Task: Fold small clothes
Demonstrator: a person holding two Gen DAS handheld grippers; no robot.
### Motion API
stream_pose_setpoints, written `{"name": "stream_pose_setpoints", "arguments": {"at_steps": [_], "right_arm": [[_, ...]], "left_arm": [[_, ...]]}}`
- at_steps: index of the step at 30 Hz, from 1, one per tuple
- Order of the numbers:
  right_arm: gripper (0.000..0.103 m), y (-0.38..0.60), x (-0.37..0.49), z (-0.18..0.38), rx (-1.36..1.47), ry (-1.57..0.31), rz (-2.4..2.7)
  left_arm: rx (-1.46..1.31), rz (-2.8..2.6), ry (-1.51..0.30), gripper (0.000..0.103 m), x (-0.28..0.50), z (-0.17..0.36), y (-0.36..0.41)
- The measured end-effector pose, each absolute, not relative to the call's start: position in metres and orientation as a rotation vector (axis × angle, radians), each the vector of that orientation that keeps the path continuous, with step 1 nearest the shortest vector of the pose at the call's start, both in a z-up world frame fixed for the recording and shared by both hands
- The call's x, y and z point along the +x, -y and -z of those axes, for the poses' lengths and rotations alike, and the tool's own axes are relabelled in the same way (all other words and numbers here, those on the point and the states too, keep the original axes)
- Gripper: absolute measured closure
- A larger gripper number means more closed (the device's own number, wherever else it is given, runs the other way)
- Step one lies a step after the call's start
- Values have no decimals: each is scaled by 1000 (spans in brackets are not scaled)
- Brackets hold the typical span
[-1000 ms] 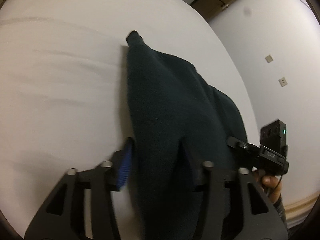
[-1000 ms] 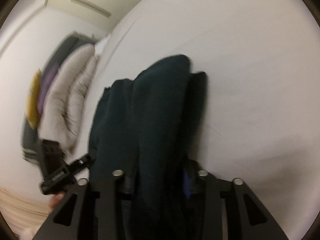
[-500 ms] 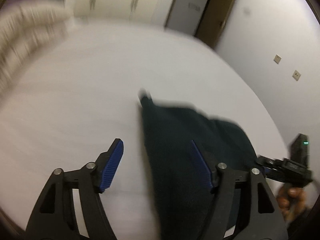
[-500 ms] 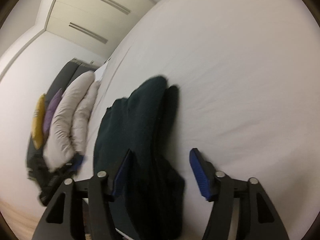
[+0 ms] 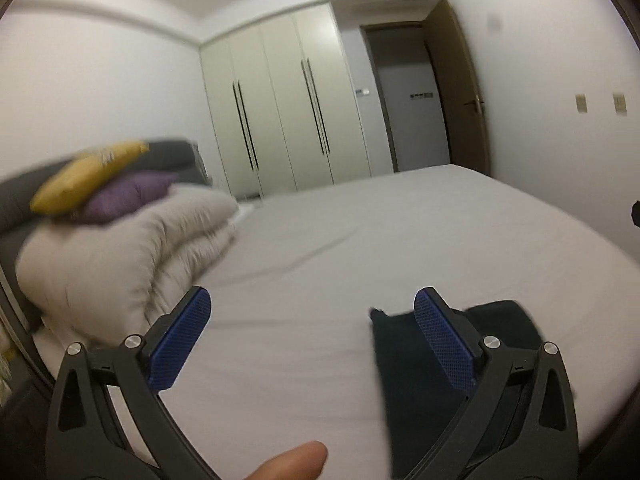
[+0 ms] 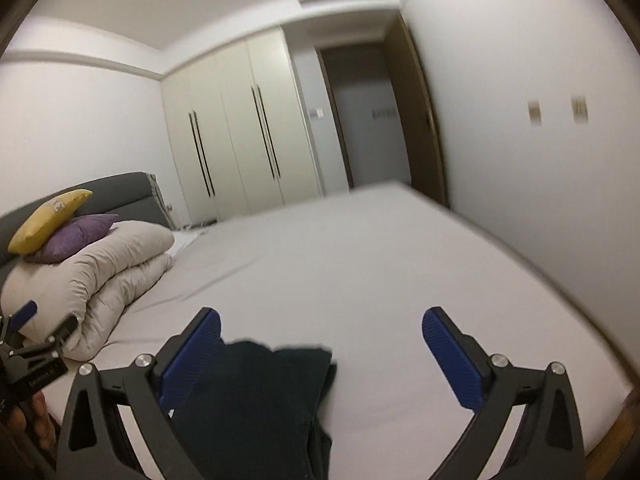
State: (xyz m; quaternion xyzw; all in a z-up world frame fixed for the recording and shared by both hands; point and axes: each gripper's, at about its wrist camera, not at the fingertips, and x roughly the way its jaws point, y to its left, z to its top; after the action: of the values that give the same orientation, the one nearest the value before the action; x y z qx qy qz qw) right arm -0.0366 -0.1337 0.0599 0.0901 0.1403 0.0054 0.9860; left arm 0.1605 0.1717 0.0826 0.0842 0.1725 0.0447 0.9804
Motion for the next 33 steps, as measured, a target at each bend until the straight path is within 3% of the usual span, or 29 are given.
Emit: {"name": "stream_pose_setpoints", "arguments": {"at_steps": [6,14,20,33], "right_arm": [[0,113,-53,-87,87,-312,-90],[0,93,-28,-31,107,-612,-31],[0,94,-17,-7,158,-715,15],[0,87,-16,7,112,-752,32]], "left_arm": [[88,-33,-582,0,160,-69,-176],[36,17,-820,0,198,26,-154],[28,14,-875,0,219,65,-161],[30,8,-904,0,238,78,-161]]}}
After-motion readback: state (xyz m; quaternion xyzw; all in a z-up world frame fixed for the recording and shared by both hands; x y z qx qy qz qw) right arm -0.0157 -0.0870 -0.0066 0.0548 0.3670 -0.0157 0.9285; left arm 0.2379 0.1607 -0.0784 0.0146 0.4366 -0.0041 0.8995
